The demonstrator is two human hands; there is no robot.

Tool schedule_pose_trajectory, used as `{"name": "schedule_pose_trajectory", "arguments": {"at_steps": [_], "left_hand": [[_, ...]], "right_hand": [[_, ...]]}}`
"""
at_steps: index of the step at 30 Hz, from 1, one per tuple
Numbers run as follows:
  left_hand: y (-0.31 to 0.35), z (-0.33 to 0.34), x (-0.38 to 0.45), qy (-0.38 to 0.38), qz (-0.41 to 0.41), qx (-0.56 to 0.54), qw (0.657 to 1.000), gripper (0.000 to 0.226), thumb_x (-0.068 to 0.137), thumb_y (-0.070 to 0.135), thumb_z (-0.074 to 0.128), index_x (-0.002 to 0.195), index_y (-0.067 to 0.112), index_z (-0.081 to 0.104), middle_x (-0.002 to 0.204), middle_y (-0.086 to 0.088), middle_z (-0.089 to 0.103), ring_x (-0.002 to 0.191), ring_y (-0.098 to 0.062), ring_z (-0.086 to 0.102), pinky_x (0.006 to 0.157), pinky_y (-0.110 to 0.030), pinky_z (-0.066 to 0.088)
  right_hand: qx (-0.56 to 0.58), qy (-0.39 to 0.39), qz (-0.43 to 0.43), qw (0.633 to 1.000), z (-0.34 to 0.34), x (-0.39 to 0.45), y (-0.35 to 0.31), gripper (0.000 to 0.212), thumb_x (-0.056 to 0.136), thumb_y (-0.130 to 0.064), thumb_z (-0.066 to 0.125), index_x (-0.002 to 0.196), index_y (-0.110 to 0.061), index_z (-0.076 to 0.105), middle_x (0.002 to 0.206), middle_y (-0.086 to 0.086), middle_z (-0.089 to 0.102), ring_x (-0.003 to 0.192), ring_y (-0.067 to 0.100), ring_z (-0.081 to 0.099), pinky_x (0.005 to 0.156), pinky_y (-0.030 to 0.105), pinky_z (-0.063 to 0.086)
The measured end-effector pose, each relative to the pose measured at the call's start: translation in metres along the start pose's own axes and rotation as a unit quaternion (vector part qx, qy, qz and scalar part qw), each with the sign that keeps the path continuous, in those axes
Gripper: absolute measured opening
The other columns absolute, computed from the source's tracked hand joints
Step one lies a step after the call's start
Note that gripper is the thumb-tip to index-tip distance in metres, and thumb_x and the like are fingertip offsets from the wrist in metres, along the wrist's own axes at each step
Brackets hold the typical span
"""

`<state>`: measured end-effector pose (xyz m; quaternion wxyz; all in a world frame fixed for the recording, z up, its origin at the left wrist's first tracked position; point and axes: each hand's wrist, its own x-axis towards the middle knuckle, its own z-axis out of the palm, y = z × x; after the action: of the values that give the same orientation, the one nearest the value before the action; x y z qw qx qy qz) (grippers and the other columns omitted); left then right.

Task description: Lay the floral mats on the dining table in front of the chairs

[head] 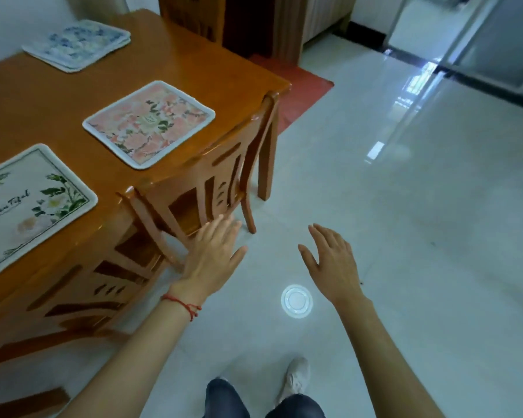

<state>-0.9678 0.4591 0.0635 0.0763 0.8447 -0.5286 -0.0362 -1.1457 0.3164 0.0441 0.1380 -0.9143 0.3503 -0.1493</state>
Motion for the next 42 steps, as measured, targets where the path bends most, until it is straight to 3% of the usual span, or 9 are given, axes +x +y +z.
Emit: {"name": "schedule_pose_trajectory", "arguments": {"at_steps": [4,9,18,22,27,32,38,42], "left_hand": [[0.056,0.025,0.036,-0.020,0.048,0.010,0.999,0.056,0.089,0.041,0.032,0.115,0.001,0.061,0.116,-0.017,0.064,0.111,-0.033,0.059,0.091,-0.049,0.046],[0.113,0.051,0.078,-0.061,0.078,0.007,0.995,0.072,0.097,0.048,0.009,0.116,0.001,0.060,0.117,-0.017,0.063,0.111,-0.033,0.058,0.092,-0.048,0.046],[0.167,0.079,0.168,-0.069,0.141,-0.005,0.988,0.071,0.098,0.046,0.009,0.114,0.001,0.061,0.115,-0.017,0.064,0.108,-0.034,0.060,0.087,-0.048,0.049],[0.172,0.093,0.231,-0.075,0.167,-0.009,0.983,0.071,0.098,0.046,0.010,0.114,0.001,0.062,0.114,-0.017,0.065,0.107,-0.034,0.061,0.086,-0.047,0.049],[0.172,0.101,0.316,-0.069,0.181,-0.012,0.981,0.071,0.098,0.046,0.009,0.113,0.001,0.062,0.115,-0.017,0.064,0.108,-0.034,0.060,0.087,-0.048,0.049],[0.173,0.101,0.386,-0.065,0.191,-0.011,0.979,0.069,0.098,0.045,0.010,0.115,0.001,0.060,0.116,-0.018,0.063,0.109,-0.035,0.059,0.088,-0.048,0.048],[0.193,0.102,0.463,-0.058,0.181,-0.019,0.982,0.070,0.098,0.046,0.009,0.116,0.002,0.061,0.118,-0.017,0.063,0.111,-0.034,0.058,0.090,-0.048,0.046],[0.212,0.106,0.521,-0.053,0.168,-0.025,0.984,0.070,0.098,0.047,0.009,0.117,0.003,0.060,0.119,-0.016,0.062,0.113,-0.033,0.058,0.092,-0.048,0.046]], "right_hand": [[-0.014,0.015,0.027,0.999,-0.016,-0.004,0.063,0.069,0.096,-0.052,0.016,0.116,-0.003,0.061,0.116,0.013,0.065,0.107,0.031,0.062,0.090,0.043,0.047],[-0.037,0.044,0.068,0.996,-0.033,-0.005,0.133,0.067,0.097,-0.051,0.017,0.115,-0.004,0.062,0.115,0.010,0.066,0.106,0.029,0.062,0.091,0.040,0.047],[-0.087,0.057,0.129,0.986,-0.034,0.024,0.215,0.064,0.098,-0.049,0.017,0.112,-0.007,0.064,0.112,0.007,0.067,0.104,0.025,0.063,0.094,0.032,0.039],[-0.098,0.046,0.150,0.983,-0.027,0.064,0.244,0.065,0.098,-0.048,0.016,0.111,-0.007,0.064,0.111,0.008,0.068,0.103,0.027,0.063,0.095,0.030,0.031],[-0.113,0.046,0.170,0.978,-0.026,0.136,0.274,0.066,0.098,-0.048,0.013,0.111,-0.008,0.065,0.112,0.007,0.068,0.103,0.025,0.063,0.093,0.034,0.044],[-0.106,0.058,0.179,0.976,-0.031,0.198,0.301,0.063,0.098,-0.047,0.018,0.111,-0.006,0.064,0.112,0.010,0.067,0.103,0.029,0.063,0.095,0.030,0.030],[-0.113,0.053,0.168,0.978,-0.038,0.259,0.346,0.064,0.099,-0.046,0.015,0.112,-0.007,0.064,0.113,0.008,0.067,0.104,0.027,0.063,0.093,0.035,0.045],[-0.114,0.057,0.152,0.980,-0.047,0.315,0.389,0.063,0.099,-0.045,0.015,0.112,-0.007,0.064,0.114,0.009,0.066,0.104,0.027,0.062,0.095,0.034,0.041]]}}
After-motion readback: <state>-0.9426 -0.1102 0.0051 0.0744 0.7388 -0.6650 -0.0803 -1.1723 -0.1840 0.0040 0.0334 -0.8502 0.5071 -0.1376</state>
